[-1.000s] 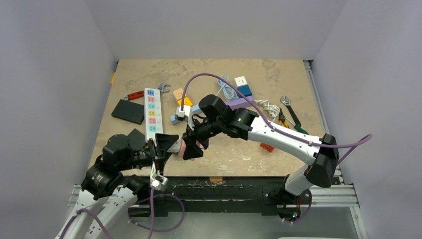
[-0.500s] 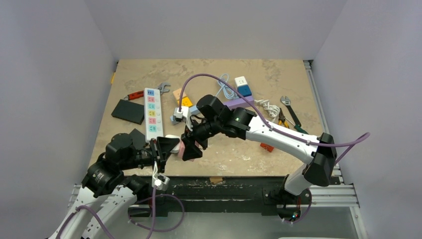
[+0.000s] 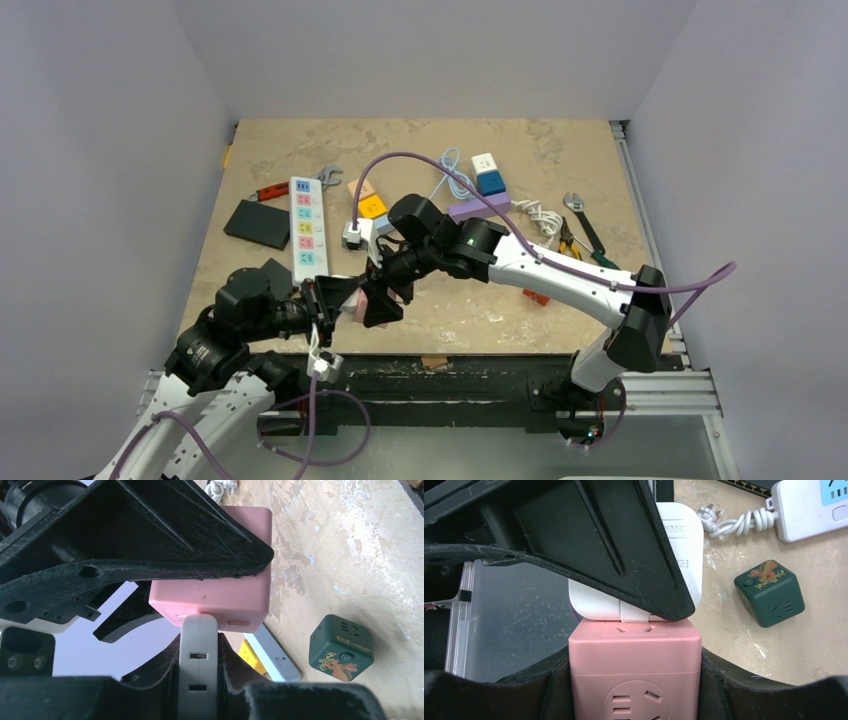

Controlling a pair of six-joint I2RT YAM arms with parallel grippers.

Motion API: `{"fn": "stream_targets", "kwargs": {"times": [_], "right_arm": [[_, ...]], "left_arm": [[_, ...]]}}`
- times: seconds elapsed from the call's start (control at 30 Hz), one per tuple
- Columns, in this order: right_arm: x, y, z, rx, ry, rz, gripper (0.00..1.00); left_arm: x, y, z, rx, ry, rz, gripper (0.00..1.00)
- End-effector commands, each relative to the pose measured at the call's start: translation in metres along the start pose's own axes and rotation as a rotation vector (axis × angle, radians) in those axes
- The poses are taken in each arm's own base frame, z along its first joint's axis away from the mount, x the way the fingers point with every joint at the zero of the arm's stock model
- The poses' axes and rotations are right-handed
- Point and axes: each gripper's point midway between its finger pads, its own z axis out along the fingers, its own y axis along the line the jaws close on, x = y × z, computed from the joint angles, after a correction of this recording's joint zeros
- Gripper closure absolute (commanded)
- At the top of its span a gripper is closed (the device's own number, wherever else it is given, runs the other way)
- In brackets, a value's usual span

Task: Pull the plug off the socket
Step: Remove the plug from the socket.

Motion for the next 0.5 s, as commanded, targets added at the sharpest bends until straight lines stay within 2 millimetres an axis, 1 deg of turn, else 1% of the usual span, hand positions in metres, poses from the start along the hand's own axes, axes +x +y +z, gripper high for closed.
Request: {"fn": "stream_targets", "kwargs": {"times": [0.0, 0.1, 0.17, 0.23, 0.33, 0.47], "right_arm": [[-0.020, 0.016, -0.008, -0.035, -0.053, -0.049, 1.00], [-0.014, 0.019, -0.010, -0.045, -0.046, -0.044, 1.00], [-0.008, 0.017, -0.012, -0.027, -0.037, -0.036, 1.00], [0.004, 0.014, -0.014, -0.007, -0.018, -0.023, 1.00], [0.022, 0.008, -0.022, 0.025, 0.008, 0.007, 1.00], [0.038, 0.003, -0.034, 0.050, 0.010, 0.033, 1.00]], "left_arm": [[-0.003, 0.026, -0.006, -0.065, 0.008, 0.059, 0.93], [-0.001, 0.026, -0.007, -0.064, 0.022, 0.057, 1.00], [0.001, 0.026, -0.007, -0.063, 0.034, 0.063, 1.00], [0.004, 0.026, -0.008, -0.064, 0.048, 0.066, 1.00], [0.008, 0.026, -0.008, -0.059, 0.069, 0.070, 1.00], [0.009, 0.025, -0.009, -0.053, 0.077, 0.073, 1.00]]}}
